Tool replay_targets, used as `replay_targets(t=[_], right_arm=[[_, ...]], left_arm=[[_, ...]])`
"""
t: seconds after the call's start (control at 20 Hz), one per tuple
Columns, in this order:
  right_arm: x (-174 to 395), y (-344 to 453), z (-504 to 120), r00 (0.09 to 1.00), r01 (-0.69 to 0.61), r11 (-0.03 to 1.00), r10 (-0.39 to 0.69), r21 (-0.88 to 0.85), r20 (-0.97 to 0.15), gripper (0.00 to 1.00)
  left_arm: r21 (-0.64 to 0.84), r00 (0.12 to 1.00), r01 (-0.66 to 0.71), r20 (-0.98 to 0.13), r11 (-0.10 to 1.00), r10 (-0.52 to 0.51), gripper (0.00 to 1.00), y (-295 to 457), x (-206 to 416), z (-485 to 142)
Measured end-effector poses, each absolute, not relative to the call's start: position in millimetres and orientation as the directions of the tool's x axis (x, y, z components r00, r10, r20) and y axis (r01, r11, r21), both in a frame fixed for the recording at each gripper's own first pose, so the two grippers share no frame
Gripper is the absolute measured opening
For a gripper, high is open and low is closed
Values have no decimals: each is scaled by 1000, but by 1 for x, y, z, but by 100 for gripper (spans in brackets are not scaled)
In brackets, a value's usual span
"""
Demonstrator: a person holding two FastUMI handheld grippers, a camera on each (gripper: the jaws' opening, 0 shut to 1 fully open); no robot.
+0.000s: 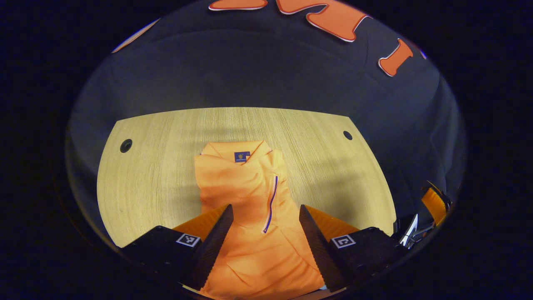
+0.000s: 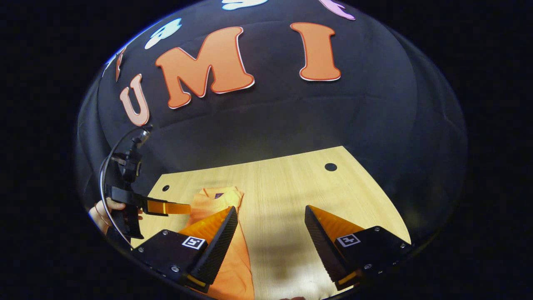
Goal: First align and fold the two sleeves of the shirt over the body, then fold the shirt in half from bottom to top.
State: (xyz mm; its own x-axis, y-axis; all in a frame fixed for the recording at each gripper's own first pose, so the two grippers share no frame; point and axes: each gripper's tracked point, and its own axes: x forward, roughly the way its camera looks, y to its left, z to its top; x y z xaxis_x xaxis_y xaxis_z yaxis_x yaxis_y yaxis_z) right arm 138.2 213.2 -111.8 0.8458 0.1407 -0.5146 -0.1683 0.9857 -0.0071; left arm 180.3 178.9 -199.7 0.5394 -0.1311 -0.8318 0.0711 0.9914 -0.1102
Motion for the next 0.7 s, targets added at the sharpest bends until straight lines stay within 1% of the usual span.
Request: replay_targets(t=[0.25,0.5,0.6,0.7], right_arm=[[127,239,-127,816,-216,976,163,-30,-554,99],[111,268,-150,777,-251,968,186,-26,-601,99],[100,277,-163,752,-266,963,189,-28,-631,99],[85,285,-177,721,-281,959,193,-26,-665,99]], left_arm=[[-96,570,50,-814,994,-108,98,216,126,-175],[-103,540,-37,-839,994,-66,98,251,68,-187],[-121,514,-53,-854,991,-77,97,257,44,-197],[-133,494,-83,-866,988,-75,98,264,25,-206]])
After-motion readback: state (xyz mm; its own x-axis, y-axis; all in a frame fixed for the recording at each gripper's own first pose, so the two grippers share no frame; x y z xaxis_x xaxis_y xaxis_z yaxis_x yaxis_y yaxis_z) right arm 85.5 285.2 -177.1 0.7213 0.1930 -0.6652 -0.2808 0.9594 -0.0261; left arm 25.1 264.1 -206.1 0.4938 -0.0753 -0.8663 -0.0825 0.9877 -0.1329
